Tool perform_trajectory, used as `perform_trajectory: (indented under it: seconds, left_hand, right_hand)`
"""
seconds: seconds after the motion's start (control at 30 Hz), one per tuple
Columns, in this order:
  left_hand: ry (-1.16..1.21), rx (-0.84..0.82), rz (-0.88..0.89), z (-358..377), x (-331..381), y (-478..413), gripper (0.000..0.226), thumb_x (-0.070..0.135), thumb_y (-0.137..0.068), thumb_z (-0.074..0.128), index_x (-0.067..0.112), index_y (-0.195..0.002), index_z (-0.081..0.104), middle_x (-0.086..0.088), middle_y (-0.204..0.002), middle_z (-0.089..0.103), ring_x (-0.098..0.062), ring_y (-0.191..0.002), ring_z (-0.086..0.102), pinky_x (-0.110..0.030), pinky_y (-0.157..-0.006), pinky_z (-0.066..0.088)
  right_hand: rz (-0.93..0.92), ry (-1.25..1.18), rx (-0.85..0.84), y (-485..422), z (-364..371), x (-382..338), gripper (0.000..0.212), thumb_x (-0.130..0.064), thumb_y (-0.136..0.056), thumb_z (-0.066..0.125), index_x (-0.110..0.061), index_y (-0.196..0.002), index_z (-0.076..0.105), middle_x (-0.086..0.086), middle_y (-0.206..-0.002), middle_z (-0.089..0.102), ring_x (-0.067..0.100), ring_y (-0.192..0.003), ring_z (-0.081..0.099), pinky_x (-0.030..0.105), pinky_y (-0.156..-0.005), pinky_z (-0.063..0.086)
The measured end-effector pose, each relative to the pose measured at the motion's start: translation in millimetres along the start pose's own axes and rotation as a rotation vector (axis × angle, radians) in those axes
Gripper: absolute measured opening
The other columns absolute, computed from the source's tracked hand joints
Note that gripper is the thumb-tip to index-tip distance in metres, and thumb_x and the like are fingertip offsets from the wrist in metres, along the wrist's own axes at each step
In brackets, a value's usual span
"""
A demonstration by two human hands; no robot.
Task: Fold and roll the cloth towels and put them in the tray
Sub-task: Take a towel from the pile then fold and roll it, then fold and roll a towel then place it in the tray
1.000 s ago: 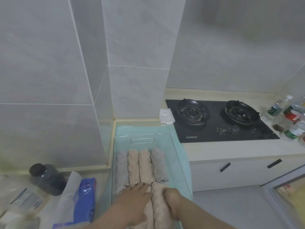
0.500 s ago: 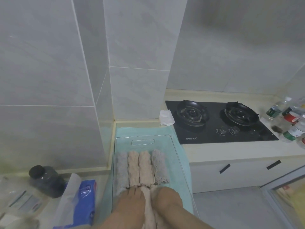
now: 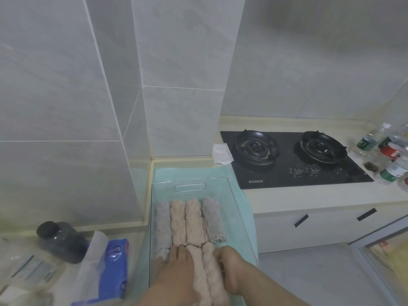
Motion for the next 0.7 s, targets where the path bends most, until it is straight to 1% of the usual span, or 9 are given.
perform_trajectory:
  seconds: [0.1, 0.13, 0.23, 0.3, 0.4, 0.5, 0.57, 0.63, 0.7]
  left_hand:
    - [-0.002, 0.015, 0.012, 1, 0, 2, 0.109, 0.058, -0.080, 0.060, 0.009, -0.152, -0.006, -0.010, -0.160, -0.009, -0.033, -0.147, -0.009, -0.057, -0.116, 0.008]
    - [-0.002, 0.015, 0.012, 2, -1, 2, 0.110, 0.060, -0.079, 0.059, 0.012, -0.152, -0.007, -0.009, -0.160, -0.010, -0.033, -0.146, -0.010, -0.057, -0.116, 0.008]
    - [-0.021, -0.004, 0.004, 6, -3, 1, 0.109, 0.065, -0.078, 0.055, 0.018, -0.152, -0.011, -0.007, -0.160, -0.014, -0.034, -0.146, -0.014, -0.060, -0.113, 0.009]
    - [-0.017, -0.006, 0.004, 8, -1, 1, 0.109, 0.065, -0.079, 0.055, 0.019, -0.151, -0.012, -0.008, -0.159, -0.015, -0.034, -0.145, -0.015, -0.061, -0.113, 0.009]
    - [0.001, -0.010, -0.002, 7, 0, 2, 0.109, 0.062, -0.080, 0.057, 0.017, -0.151, -0.014, -0.009, -0.159, -0.016, -0.034, -0.145, -0.015, -0.060, -0.114, 0.010]
    - [-0.019, -0.011, -0.014, 6, 1, 2, 0.109, 0.064, -0.079, 0.055, 0.017, -0.151, -0.012, -0.007, -0.160, -0.015, -0.033, -0.146, -0.013, -0.061, -0.113, 0.011]
    - [-0.028, -0.004, -0.018, 5, 0, 3, 0.108, 0.064, -0.078, 0.054, 0.018, -0.152, -0.011, -0.006, -0.160, -0.013, -0.032, -0.147, -0.011, -0.060, -0.112, 0.012]
    - [-0.005, 0.025, -0.013, 2, -1, 5, 0.105, 0.063, -0.080, 0.054, 0.017, -0.152, -0.007, -0.005, -0.160, -0.009, -0.032, -0.147, -0.008, -0.055, -0.115, 0.014]
    - [0.001, 0.090, 0.000, -6, -4, 10, 0.098, 0.062, -0.082, 0.051, 0.015, -0.152, 0.002, -0.007, -0.159, 0.004, -0.032, -0.146, 0.002, -0.049, -0.114, 0.019]
  right_hand:
    - [0.048, -0.083, 0.046, -4, -5, 1, 0.052, -0.013, -0.092, 0.041, -0.005, -0.046, 0.062, 0.007, -0.043, 0.059, 0.022, -0.044, 0.056, 0.019, -0.042, 0.039]
    - [0.044, -0.089, 0.054, -9, -6, 2, 0.053, -0.017, -0.094, 0.039, -0.006, -0.048, 0.063, 0.008, -0.048, 0.060, 0.021, -0.047, 0.058, 0.018, -0.043, 0.039]
    - [0.064, -0.045, 0.139, -22, -10, 5, 0.042, -0.023, -0.097, 0.035, -0.007, -0.073, 0.065, 0.009, -0.067, 0.063, 0.024, -0.068, 0.061, 0.020, -0.049, 0.041]
    - [0.076, -0.026, 0.126, -22, -4, 7, 0.042, -0.027, -0.099, 0.036, -0.004, -0.083, 0.068, 0.010, -0.069, 0.067, 0.025, -0.071, 0.064, 0.024, -0.055, 0.048]
    - [0.021, -0.084, 0.044, -27, 1, 11, 0.037, -0.031, -0.094, 0.046, -0.003, -0.106, 0.068, 0.014, -0.087, 0.071, 0.028, -0.080, 0.066, 0.036, -0.077, 0.054]
    - [0.024, -0.050, 0.049, -34, 4, 13, 0.044, -0.034, -0.096, 0.041, -0.004, -0.100, 0.072, 0.015, -0.090, 0.073, 0.029, -0.084, 0.069, 0.035, -0.077, 0.055]
    - [0.012, -0.009, 0.088, -42, 5, 12, 0.056, -0.042, -0.096, 0.031, -0.007, -0.097, 0.075, 0.016, -0.096, 0.074, 0.030, -0.093, 0.070, 0.038, -0.089, 0.054]
    - [-0.101, 0.079, 0.134, -105, -18, 32, 0.061, -0.051, -0.088, 0.030, -0.011, -0.104, 0.074, 0.014, -0.103, 0.073, 0.029, -0.099, 0.069, 0.043, -0.098, 0.050]
    - [-0.117, 0.212, 0.129, -116, -22, 32, 0.073, -0.060, -0.071, 0.035, -0.013, -0.115, 0.068, 0.007, -0.110, 0.069, 0.023, -0.103, 0.064, 0.041, -0.104, 0.045]
Point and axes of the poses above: each hand's wrist, its own y-axis away from the middle knuckle, its own z-axis out of the palm, x = y × z, the point moved 4 cm from there along -y, towards the middle knuckle
